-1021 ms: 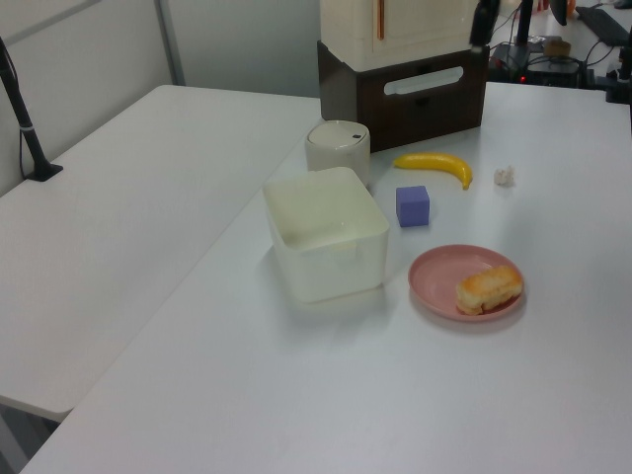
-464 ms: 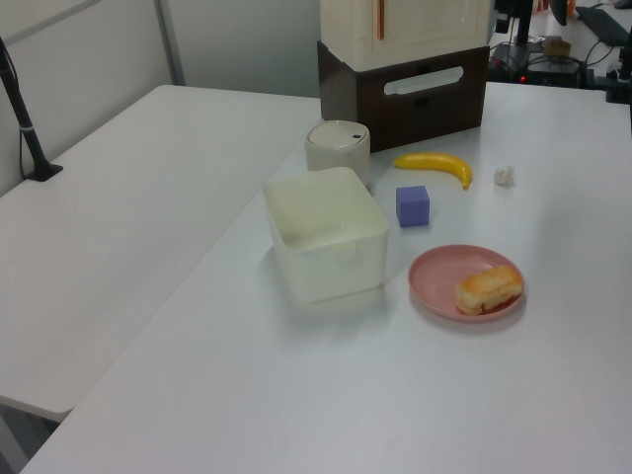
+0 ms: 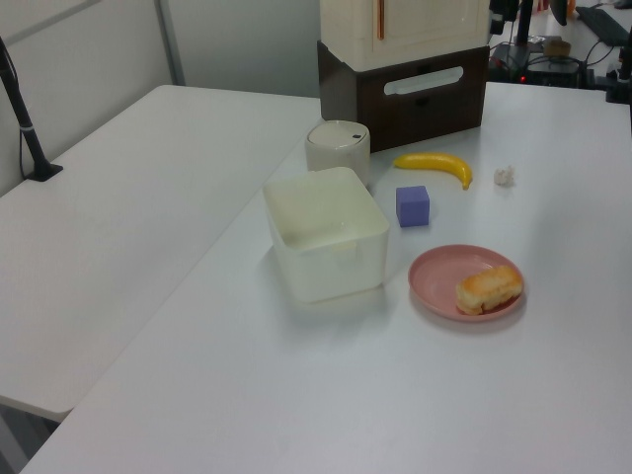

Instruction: Put the bread on a plate

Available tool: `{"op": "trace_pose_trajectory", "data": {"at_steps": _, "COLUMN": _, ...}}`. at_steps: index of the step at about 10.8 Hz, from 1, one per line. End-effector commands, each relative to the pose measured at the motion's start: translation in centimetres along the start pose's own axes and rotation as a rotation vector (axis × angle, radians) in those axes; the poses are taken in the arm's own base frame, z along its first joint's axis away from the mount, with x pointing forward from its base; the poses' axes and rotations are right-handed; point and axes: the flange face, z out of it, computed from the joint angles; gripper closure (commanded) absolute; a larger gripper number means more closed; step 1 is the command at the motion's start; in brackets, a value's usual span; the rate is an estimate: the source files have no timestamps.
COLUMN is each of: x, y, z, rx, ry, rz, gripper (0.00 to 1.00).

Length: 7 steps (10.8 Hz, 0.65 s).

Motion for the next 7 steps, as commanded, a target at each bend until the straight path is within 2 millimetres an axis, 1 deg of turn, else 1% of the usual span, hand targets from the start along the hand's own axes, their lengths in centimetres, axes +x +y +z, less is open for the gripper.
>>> {"op": "trace_pose_trajectory", "data": {"at_steps": 1, "x": 0.9, "y": -0.3, "z": -0.7, "rx": 0.055, "ry": 0.087, "rz": 0.026, "gripper": 0.00}}
{"op": "trace_pose_trajectory", "data": {"at_steps": 2, "x": 0.8, "y": -0.3, "z": -0.6, "rx": 0.056, "ry": 0.078, "rz": 0.025, "gripper": 0.00}}
{"op": "trace_pose_trajectory", "data": {"at_steps": 5, "x": 0.6, "y": -0.7, "z": 0.4, "rx": 0.058, "ry": 0.030, "rz": 0.019, "gripper": 0.00}}
{"op": "trace_pose_trajectory", "data": {"at_steps": 7, "x": 0.5, "y": -0.7, "z": 0.3, "rx": 0.056, "ry": 0.028, "rz": 0.019, "gripper": 0.00}}
